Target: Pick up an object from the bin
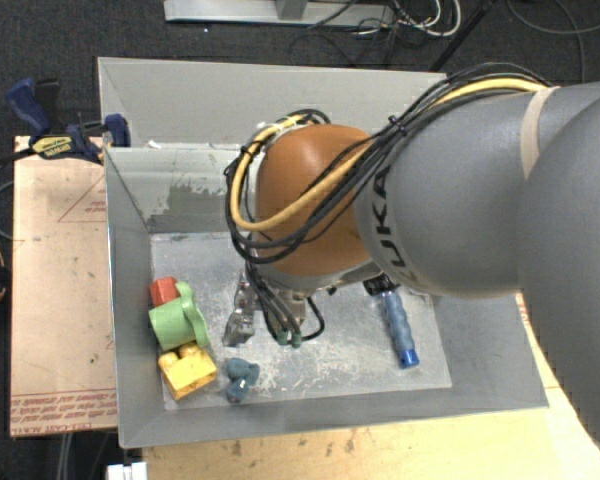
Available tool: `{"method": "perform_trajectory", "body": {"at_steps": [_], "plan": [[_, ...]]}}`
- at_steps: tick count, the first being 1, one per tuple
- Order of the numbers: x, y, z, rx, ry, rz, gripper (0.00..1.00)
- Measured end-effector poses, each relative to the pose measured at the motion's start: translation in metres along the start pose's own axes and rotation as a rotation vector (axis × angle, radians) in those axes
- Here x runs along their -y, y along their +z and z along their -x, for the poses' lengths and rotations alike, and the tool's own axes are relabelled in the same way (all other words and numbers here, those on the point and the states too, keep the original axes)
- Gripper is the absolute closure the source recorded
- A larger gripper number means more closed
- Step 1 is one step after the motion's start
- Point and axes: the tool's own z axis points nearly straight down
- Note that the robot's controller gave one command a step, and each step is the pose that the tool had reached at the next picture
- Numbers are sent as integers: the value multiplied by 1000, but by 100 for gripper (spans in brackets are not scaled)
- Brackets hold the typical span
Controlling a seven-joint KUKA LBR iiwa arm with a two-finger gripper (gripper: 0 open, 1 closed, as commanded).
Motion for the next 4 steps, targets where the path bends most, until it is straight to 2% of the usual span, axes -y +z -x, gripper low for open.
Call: {"method": "perform_trajectory", "body": {"at_steps": [1,2,3,4], "plan": [[0,4,-2,-7,-2,-4,0],[-35,118,25,0,-263,-5,0],[-36,114,25,1,-265,-3,100],[-33,117,25,0,-263,-7,0]]}}
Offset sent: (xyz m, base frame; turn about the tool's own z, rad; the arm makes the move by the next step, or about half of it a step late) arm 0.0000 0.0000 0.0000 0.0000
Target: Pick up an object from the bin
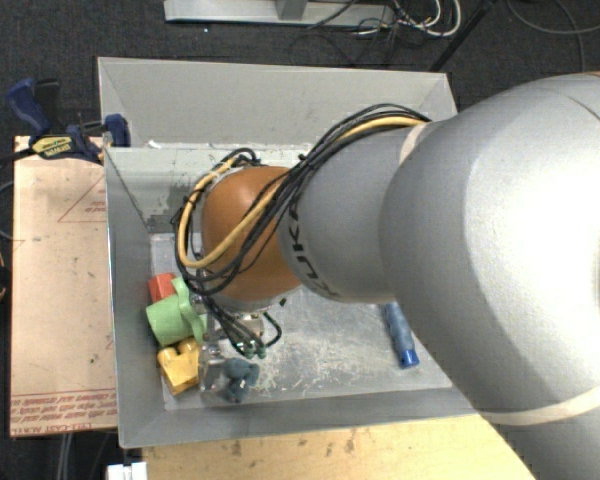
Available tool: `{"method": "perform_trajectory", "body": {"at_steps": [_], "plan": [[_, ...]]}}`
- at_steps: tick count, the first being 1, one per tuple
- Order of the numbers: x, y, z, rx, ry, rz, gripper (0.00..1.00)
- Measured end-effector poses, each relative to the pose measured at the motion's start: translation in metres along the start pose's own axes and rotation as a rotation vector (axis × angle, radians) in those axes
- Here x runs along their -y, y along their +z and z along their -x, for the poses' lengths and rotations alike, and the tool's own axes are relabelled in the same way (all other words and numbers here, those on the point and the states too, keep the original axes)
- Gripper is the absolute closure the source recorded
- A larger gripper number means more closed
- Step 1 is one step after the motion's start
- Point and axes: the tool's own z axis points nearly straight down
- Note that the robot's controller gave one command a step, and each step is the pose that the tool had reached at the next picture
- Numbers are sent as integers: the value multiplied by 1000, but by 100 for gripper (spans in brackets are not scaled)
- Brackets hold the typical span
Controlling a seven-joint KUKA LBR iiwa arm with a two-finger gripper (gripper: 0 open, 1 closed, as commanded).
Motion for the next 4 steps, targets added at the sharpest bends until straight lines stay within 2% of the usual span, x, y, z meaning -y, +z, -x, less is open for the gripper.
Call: {"method": "perform_trajectory", "body": {"at_steps": [1,2,3,4], "plan": [[-1,-3,2,4,-2,1,100],[0,0,0,0,0,0,0],[-1,-3,2,4,-2,2,100],[0,0,0,0,0,1,0]]}}
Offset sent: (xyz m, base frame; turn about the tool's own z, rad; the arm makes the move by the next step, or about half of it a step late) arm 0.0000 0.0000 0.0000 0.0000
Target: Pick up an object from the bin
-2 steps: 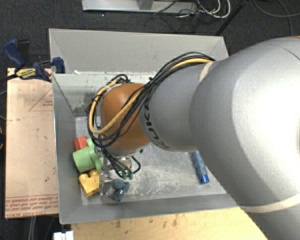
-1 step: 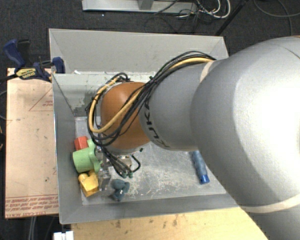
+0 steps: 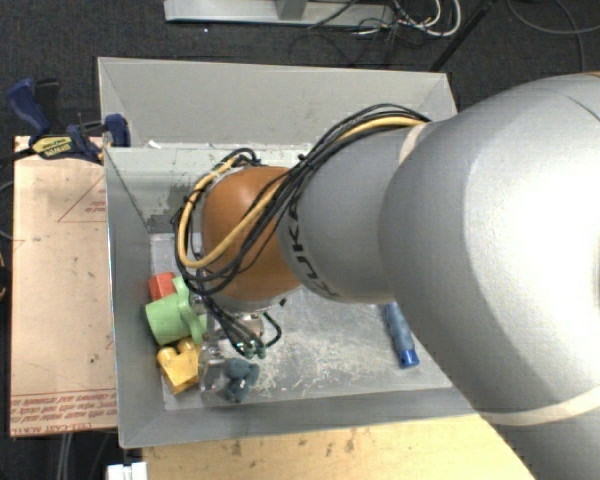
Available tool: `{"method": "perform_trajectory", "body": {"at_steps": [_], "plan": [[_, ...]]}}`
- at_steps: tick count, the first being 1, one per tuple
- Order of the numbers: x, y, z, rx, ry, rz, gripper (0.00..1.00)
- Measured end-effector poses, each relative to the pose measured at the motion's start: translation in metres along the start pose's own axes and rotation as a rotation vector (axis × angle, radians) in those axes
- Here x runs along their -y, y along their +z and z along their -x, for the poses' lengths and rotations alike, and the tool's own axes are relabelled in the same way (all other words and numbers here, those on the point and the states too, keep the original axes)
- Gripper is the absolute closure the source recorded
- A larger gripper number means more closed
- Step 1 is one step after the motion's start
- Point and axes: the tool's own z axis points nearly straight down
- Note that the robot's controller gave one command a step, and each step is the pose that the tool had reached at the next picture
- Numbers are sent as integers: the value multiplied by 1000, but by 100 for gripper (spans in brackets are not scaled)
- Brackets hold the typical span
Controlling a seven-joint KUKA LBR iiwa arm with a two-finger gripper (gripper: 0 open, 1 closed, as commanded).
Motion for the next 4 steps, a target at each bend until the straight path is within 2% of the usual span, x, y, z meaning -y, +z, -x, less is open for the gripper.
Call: {"method": "perform_trajectory", "body": {"at_steps": [1,2,3,4], "plan": [[0,-3,2,4,-2,1,100],[0,0,0,0,0,0,0],[-1,-3,2,4,-2,1,100],[0,0,0,0,0,0,0]]}}
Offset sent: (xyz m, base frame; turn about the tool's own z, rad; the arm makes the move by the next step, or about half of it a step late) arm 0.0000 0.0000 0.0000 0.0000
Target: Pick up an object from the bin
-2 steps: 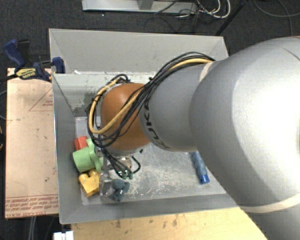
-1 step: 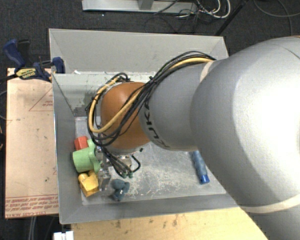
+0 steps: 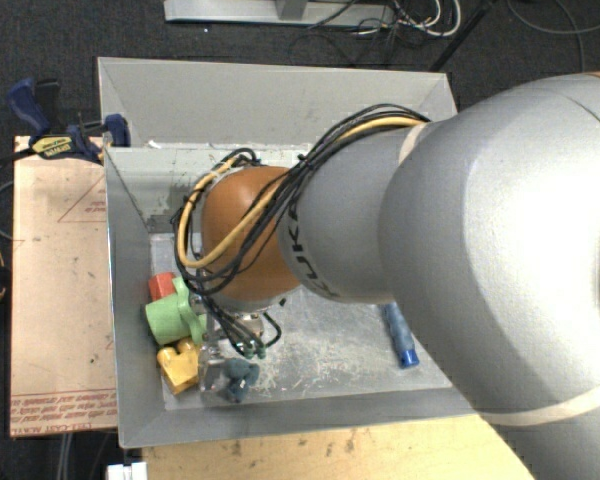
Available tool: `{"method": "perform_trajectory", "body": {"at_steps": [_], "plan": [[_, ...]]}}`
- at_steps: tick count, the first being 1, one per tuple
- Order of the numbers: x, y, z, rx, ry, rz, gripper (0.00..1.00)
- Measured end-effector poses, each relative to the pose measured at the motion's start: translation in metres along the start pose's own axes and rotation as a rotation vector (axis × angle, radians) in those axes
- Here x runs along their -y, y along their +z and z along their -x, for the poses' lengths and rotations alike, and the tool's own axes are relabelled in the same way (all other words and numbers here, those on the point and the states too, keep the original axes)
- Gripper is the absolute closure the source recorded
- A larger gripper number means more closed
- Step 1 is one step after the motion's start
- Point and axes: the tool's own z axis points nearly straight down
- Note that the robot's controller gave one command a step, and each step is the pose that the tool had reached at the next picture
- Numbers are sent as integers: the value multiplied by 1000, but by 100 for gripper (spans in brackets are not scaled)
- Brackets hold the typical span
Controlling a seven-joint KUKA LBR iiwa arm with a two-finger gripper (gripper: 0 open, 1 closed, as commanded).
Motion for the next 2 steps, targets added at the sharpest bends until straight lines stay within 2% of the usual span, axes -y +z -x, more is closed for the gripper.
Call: {"method": "perform_trajectory", "body": {"at_steps": [1,2], "plan": [[0,-3,2,4,-2,1,100],[0,0,0,0,0,0,0]]}}
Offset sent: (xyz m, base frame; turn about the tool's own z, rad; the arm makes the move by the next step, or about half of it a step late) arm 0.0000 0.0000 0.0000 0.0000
